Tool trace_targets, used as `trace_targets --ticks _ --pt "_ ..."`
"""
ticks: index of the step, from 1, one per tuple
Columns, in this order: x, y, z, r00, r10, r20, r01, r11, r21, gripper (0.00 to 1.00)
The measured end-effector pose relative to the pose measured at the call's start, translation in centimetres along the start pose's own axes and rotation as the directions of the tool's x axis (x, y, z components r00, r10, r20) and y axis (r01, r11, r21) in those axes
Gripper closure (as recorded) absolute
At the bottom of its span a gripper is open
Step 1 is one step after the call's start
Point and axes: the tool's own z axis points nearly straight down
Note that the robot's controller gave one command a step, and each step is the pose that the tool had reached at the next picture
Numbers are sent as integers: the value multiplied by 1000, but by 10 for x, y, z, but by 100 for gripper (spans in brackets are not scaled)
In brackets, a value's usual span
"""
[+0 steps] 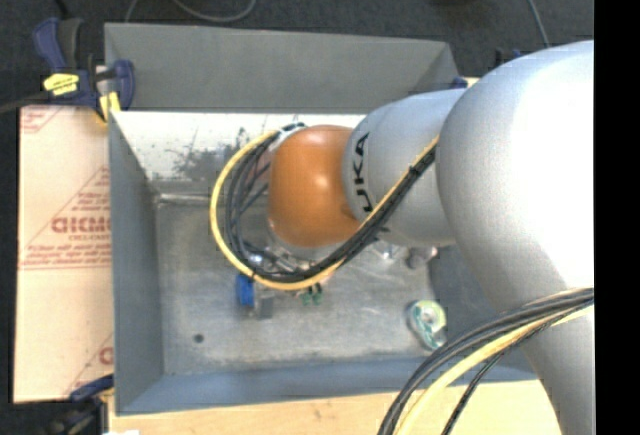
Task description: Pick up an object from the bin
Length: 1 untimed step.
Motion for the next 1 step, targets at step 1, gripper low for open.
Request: trace_targets --ticks 1 --pt "-2 0 -61 1000 5 4 -5 1000 2 100"
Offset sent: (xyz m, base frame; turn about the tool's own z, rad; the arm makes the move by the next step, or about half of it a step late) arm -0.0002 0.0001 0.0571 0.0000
